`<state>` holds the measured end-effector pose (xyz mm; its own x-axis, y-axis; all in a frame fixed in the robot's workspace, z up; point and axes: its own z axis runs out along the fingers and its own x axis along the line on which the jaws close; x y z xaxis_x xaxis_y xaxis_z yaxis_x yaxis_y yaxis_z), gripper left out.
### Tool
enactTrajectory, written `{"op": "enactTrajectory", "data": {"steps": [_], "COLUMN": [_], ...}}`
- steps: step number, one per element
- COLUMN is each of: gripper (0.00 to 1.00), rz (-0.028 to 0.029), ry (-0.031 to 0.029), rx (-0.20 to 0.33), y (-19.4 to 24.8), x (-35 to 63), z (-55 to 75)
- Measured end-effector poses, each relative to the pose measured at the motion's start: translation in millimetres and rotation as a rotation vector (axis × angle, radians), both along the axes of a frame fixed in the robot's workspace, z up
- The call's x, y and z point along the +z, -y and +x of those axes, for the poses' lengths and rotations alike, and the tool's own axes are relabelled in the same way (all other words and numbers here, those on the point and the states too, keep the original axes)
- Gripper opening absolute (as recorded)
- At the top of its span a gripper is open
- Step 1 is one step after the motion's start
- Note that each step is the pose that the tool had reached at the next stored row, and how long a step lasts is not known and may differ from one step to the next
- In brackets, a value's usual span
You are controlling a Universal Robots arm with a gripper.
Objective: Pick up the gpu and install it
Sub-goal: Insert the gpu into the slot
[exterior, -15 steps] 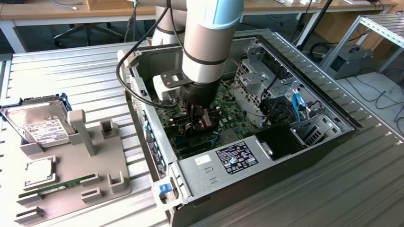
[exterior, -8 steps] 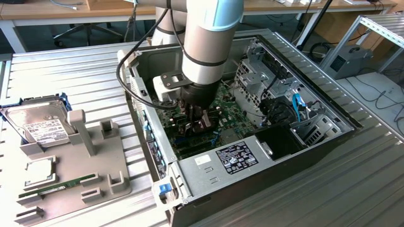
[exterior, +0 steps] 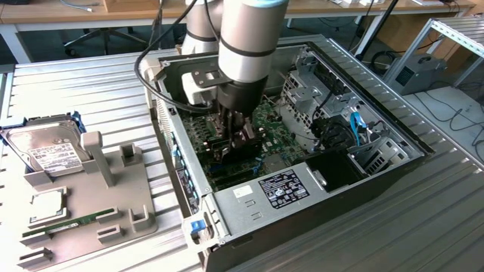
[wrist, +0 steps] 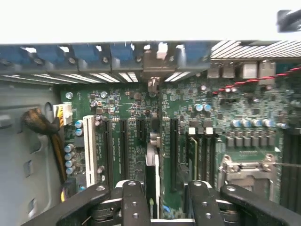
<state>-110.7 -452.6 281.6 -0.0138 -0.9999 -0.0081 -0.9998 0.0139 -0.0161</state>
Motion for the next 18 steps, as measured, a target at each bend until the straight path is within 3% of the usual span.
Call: {"op": "enactTrajectory", "data": {"steps": [3, 6, 8, 9, 11, 13, 18], "gripper": [0.38, 0.25, 0.13, 0.11, 0.11, 0.11, 0.11], "rz": [-0.0049, -0.0059, -0.0062, -0.0061, -0.0061, -0.0061, -0.0062], "ry": [0.0001, -0.0026, -0.0301, -0.0398, -0.0498, -0.0532, -0.0533], "rx": [0.0, 0.0, 0.0, 0.0, 0.0, 0.0, 0.0], "y": [-1.3, -1.6, -1.5, -1.5, -1.5, -1.4, -1.5], "x": [7.2, 8.9, 8.7, 8.6, 8.6, 8.6, 8.6], "z": [0.0, 1.6, 15.7, 21.2, 27.1, 29.6, 29.7]}}
